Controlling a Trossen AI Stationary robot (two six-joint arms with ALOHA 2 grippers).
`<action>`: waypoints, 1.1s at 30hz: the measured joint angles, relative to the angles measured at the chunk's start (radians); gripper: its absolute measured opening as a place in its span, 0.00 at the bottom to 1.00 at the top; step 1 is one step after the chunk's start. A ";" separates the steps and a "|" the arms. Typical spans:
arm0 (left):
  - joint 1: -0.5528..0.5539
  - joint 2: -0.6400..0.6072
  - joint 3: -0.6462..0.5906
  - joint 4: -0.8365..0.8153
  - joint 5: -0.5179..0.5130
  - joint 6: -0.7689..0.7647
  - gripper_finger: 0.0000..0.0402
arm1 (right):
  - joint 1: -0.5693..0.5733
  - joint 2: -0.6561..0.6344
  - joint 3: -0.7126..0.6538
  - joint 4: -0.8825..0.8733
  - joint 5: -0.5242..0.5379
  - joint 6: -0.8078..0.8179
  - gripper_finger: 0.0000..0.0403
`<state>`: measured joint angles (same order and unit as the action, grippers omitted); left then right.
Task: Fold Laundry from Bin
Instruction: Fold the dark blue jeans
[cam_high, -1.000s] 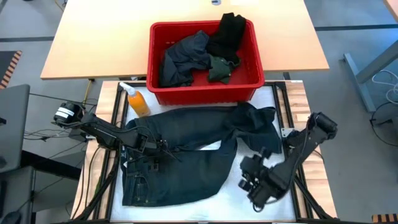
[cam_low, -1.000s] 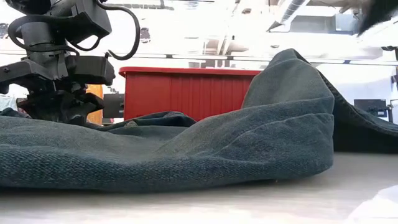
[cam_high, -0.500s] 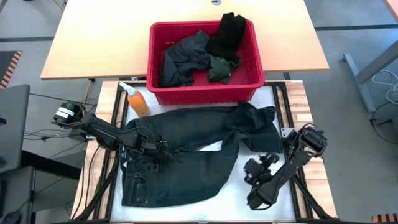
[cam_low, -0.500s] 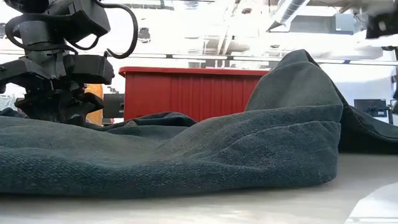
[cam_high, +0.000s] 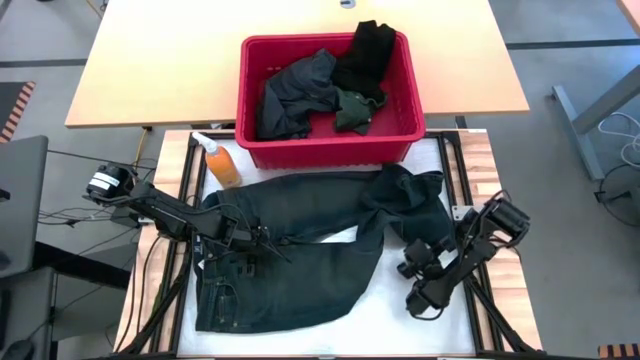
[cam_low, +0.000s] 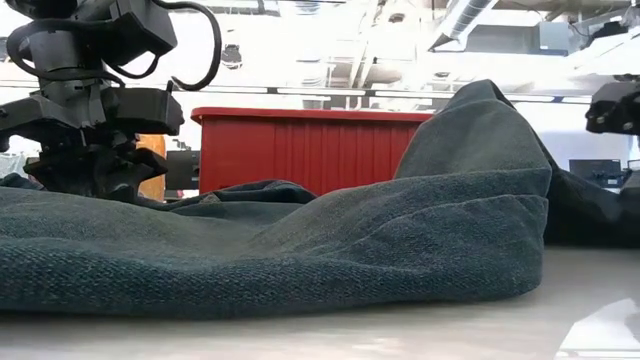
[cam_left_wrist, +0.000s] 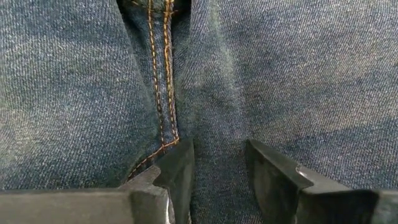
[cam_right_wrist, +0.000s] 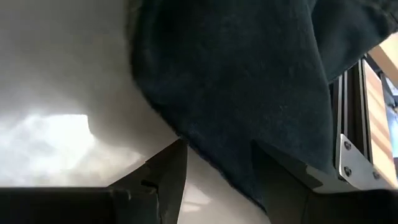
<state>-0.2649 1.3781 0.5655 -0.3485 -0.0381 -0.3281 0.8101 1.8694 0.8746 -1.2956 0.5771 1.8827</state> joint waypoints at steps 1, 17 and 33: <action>0.000 0.000 0.000 0.000 0.003 -0.005 0.35 | -0.008 0.000 -0.014 0.009 0.008 0.012 0.51; 0.001 0.000 0.000 -0.013 0.022 -0.012 0.35 | -0.182 -0.078 0.260 -0.243 0.209 -0.329 0.04; -0.005 0.000 0.001 -0.026 0.022 0.011 0.35 | -0.602 -0.214 1.175 -0.257 -0.066 -1.451 0.03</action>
<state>-0.2695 1.3781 0.5663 -0.3748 -0.0158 -0.3176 0.2083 1.6550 2.0499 -1.5522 0.5112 0.4314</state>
